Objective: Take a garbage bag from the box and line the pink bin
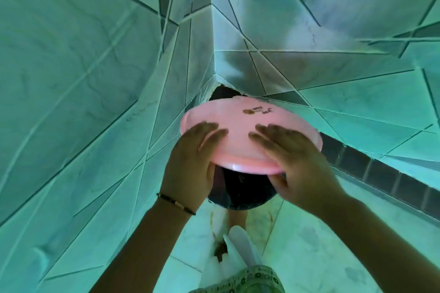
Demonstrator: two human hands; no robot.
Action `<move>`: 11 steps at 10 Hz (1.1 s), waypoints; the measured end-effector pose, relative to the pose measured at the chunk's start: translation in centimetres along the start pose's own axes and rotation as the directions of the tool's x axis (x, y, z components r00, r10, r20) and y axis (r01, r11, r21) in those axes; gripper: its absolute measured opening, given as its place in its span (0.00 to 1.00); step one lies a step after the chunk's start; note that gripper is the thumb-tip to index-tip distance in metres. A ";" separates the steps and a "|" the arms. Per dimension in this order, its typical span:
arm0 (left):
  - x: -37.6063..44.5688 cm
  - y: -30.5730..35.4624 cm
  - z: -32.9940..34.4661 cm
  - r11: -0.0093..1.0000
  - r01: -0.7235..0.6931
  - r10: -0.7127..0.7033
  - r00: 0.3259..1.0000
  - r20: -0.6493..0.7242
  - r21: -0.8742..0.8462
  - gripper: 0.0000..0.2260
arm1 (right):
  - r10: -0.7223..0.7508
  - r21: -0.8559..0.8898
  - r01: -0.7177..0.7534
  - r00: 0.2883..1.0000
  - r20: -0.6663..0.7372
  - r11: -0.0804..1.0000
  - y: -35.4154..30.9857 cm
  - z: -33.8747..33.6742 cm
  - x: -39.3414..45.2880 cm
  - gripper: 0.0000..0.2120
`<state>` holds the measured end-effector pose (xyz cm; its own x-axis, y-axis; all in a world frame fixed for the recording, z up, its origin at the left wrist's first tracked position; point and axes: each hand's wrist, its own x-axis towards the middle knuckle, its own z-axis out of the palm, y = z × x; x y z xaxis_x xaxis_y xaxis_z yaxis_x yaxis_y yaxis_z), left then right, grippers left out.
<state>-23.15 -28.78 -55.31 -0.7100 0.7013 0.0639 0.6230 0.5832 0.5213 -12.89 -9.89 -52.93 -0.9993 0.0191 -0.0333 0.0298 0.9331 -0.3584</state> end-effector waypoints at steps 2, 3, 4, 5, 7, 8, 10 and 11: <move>-5.8 -1.5 5.5 0.974 0.000 -0.054 0.971 0.234 0.226 0.36 | -0.028 -0.097 0.055 0.967 0.255 0.994 -0.4 7.9 -4.2 0.45; -7.5 -2.2 8.4 0.944 -0.011 -0.114 0.927 0.357 0.330 0.39 | -0.017 -0.131 0.058 0.954 0.299 0.990 -0.1 11.5 -5.6 0.42; -8.8 -2.7 10.3 0.910 -0.020 -0.191 0.866 0.462 0.414 0.42 | 0.003 -0.175 0.056 0.947 0.322 0.983 0.1 14.4 -6.9 0.43; -9.2 -2.6 10.8 0.906 0.005 -0.231 0.843 0.485 0.422 0.36 | 0.016 -0.158 0.033 0.952 0.305 0.987 -0.1 15.4 -6.9 0.37; -10.5 -2.3 11.0 0.918 0.078 -0.275 0.832 0.483 0.389 0.39 | 0.070 -0.027 -0.065 0.913 0.401 0.998 -0.7 14.9 -6.1 0.34; -10.8 -1.5 9.5 0.917 0.111 -0.326 0.760 0.563 0.382 0.30 | 0.226 0.141 -0.321 0.859 0.459 0.936 -1.6 12.0 -5.5 0.31; -10.1 2.8 1.7 0.958 0.281 -0.253 0.918 0.305 -0.052 0.20 | 0.457 0.276 -0.539 0.833 0.311 0.795 -3.5 2.2 -8.8 0.19; -11.1 7.2 -4.4 0.894 0.380 -0.346 0.922 0.171 -0.237 0.17 | 0.552 0.431 -0.580 0.809 0.203 0.691 -6.1 -4.3 -12.6 0.16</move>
